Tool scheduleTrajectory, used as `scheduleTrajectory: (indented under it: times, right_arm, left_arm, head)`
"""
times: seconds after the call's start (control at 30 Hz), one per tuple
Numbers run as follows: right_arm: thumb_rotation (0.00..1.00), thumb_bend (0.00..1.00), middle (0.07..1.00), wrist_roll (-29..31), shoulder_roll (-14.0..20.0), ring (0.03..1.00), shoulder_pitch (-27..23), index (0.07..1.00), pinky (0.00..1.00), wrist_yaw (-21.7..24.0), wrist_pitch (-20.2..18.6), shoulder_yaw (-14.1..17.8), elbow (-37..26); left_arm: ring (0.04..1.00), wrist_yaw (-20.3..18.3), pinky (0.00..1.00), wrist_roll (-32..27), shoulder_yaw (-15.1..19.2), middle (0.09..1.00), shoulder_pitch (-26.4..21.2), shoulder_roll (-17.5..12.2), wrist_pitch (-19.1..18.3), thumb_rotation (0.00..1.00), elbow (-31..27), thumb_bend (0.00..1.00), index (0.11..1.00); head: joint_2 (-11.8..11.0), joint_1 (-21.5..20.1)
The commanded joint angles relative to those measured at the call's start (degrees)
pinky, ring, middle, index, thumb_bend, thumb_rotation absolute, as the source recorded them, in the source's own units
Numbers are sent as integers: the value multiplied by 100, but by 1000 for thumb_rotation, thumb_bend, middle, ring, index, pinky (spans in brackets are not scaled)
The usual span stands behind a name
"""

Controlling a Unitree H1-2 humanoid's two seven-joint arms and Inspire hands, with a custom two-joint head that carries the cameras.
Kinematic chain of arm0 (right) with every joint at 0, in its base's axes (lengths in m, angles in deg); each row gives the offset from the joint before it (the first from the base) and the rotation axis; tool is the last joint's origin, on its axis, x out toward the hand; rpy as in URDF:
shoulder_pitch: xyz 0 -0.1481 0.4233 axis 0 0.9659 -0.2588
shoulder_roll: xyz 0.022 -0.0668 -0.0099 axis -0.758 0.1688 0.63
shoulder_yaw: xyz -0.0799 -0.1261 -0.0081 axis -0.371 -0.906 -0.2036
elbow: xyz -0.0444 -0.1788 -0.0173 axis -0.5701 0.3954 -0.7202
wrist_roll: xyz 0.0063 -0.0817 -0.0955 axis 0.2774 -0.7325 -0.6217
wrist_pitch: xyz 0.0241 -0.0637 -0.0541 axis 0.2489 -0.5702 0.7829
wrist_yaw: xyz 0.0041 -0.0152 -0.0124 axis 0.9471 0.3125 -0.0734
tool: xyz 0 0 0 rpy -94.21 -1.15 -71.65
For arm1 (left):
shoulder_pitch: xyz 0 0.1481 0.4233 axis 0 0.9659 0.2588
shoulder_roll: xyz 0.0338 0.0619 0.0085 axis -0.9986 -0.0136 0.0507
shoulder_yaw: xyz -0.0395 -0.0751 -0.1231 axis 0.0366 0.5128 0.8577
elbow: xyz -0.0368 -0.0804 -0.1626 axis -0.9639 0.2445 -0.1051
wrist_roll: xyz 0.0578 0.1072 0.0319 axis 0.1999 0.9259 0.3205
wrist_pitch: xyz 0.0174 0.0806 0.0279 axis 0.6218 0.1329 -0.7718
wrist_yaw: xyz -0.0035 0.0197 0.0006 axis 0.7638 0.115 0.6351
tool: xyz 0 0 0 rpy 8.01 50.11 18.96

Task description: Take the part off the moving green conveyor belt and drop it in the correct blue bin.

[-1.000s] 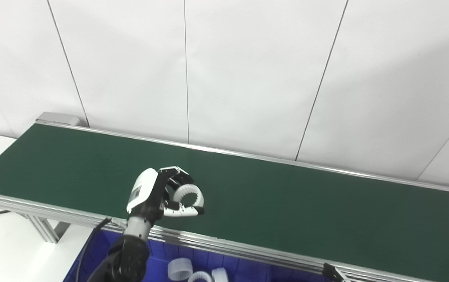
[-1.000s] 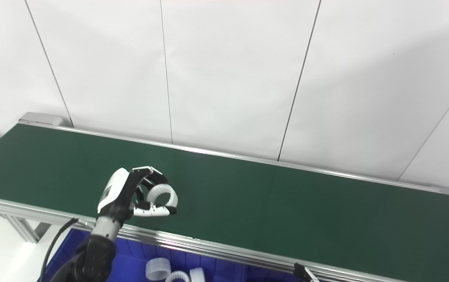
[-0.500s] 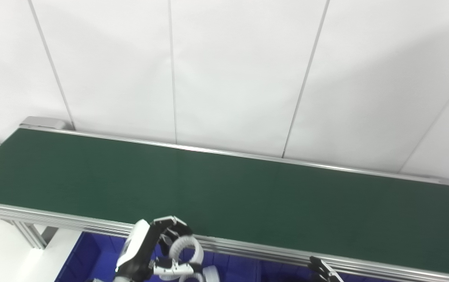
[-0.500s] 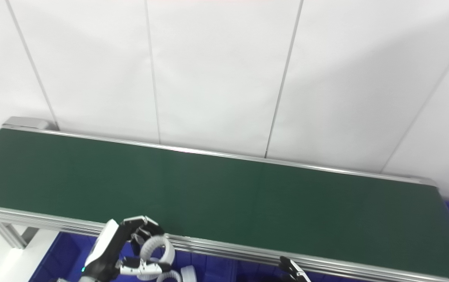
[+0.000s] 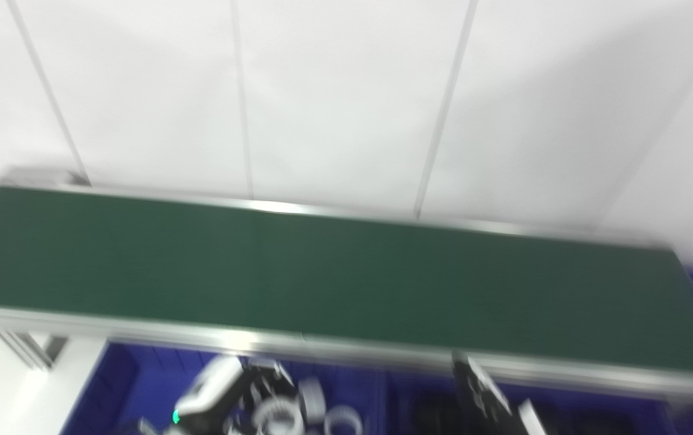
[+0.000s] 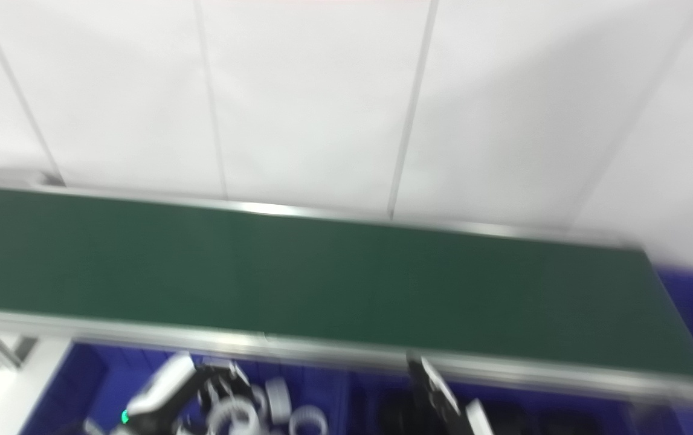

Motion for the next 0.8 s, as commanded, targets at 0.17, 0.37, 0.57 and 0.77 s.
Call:
scheduleTrajectory:
  times: [0.17, 0.37, 0.57, 0.77]
  right_arm:
    - [490, 755, 898, 93, -43, 868, -156, 923, 793, 63, -399, 34, -476]
    - [507, 768, 896, 105, -67, 868, -252, 922, 799, 109, -610, 15, -594]
    - [521, 782, 894, 94, -97, 864, -307, 921, 800, 116, -723, -2, -665]
    - [533, 787, 895, 18, -159, 862, -338, 919, 796, 110, -785, -32, -693]
  left_arm:
    - [381, -571, 369, 303, 102, 471, -300, -70, -750, 0, -549, 491, 553]
    - [381, -746, 370, 604, 83, 466, -402, -84, -1038, 0, -677, 491, 559]
    - [389, -615, 413, 972, 61, 478, -434, -83, -1033, 0, -700, 491, 570]
    - [588, -657, 529, 975, 125, 690, -450, -117, -974, 0, -618, 604, 741]
  head:
    - [517, -245]
    - [748, -329]
    - [876, -498]
    - [911, -786]
